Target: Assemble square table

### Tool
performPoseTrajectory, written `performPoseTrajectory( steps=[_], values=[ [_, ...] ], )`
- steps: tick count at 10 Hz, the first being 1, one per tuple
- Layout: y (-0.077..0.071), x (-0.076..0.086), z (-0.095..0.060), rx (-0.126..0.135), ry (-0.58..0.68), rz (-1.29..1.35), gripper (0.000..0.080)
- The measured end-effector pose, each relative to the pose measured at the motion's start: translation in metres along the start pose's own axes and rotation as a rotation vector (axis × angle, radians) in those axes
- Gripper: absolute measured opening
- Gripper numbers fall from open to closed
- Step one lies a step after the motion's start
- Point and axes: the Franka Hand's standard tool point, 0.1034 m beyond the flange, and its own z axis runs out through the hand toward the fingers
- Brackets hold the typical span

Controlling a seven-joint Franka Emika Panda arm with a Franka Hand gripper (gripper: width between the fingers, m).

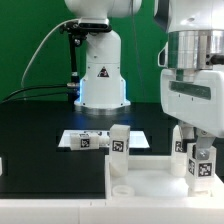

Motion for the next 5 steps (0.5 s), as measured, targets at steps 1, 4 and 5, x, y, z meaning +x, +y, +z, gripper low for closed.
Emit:
performPoseTrajectory(
  steps=[1, 4, 5],
  values=[
    [0.0002, -0.0002, 0.0001, -0.002, 0.001, -0.043, 0.0284],
    [0.0012, -0.0045, -0.002, -0.034, -0.002, -0.595, 0.058],
    [0.0034, -0.0049, -0.0028, -0.045, -0.015, -0.723, 0.0638]
  ],
)
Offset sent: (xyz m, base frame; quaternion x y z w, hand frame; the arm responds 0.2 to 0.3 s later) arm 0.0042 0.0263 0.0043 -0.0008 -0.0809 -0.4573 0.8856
